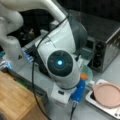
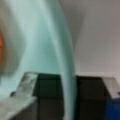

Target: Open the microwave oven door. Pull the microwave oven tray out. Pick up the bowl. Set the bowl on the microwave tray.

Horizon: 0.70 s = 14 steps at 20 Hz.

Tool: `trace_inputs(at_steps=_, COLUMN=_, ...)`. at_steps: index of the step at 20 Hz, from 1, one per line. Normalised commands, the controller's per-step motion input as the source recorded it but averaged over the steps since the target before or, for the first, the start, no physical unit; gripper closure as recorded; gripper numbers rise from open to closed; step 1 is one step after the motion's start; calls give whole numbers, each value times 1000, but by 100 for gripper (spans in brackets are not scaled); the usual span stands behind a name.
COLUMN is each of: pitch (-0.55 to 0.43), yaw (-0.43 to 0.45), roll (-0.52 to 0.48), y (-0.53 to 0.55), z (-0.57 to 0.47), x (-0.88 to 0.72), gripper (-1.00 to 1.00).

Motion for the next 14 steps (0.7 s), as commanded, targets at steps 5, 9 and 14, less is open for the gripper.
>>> trace_inputs(at_steps=5, pitch=-383, yaw=-64, roll=-193, y=212, z=-47, x=-599, gripper=100)
trace_inputs(at_steps=9, pitch=-321, yaw=-268, roll=-152, y=293, z=-37, x=-598, gripper=100)
trace_inputs(at_steps=14, pitch=-289, yaw=-298, roll=-81, y=426, z=-44, x=-779, gripper=100)
